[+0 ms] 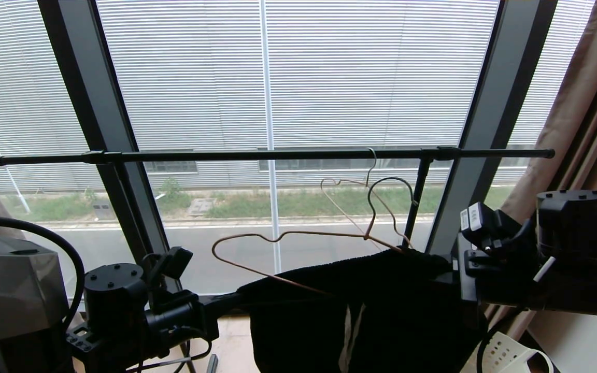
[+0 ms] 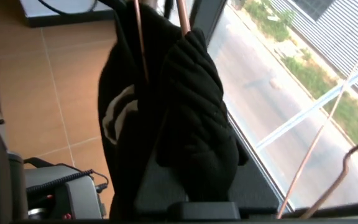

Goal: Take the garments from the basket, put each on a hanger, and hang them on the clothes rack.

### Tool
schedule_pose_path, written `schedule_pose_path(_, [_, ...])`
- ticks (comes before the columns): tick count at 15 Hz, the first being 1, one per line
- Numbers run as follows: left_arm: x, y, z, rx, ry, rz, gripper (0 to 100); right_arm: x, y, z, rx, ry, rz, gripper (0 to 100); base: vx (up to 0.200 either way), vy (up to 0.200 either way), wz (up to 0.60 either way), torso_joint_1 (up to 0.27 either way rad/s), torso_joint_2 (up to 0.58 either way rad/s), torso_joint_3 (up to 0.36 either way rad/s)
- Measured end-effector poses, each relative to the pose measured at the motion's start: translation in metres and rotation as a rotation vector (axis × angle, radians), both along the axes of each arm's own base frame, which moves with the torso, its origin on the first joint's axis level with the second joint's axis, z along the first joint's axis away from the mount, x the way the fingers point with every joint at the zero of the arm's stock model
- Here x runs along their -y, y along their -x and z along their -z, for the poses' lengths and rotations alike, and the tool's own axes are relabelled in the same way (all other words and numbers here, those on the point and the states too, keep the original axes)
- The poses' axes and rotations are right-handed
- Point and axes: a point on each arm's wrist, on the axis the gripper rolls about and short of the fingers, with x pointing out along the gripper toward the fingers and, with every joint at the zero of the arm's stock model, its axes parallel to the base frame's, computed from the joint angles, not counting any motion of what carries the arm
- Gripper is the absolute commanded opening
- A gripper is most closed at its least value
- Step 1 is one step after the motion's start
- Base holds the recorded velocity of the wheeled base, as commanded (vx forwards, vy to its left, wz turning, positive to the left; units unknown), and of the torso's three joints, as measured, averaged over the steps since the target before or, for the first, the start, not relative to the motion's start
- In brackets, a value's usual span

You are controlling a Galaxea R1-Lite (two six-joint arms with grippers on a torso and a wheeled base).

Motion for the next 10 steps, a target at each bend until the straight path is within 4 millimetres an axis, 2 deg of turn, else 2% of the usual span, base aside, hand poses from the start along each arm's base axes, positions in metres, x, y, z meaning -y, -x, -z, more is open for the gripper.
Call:
schedule_pose_path(4, [-0.004, -0.006, 0.0, 0.011, 0.0, -0.023, 0, 0.0, -0.001, 0.009, 0.034, 0.062, -0.008, 0, 0.0, 0.0, 0.0, 0.0, 0.0, 0.0])
schedule_pose_path(10, [-0.017, -0.022, -0.003, 0.056, 0.003, -0.082, 0, 0.007, -0.005, 0.012, 0.053, 0.085, 0.005, 0, 0.0, 0.0, 0.0, 0.0, 0.0, 0.0])
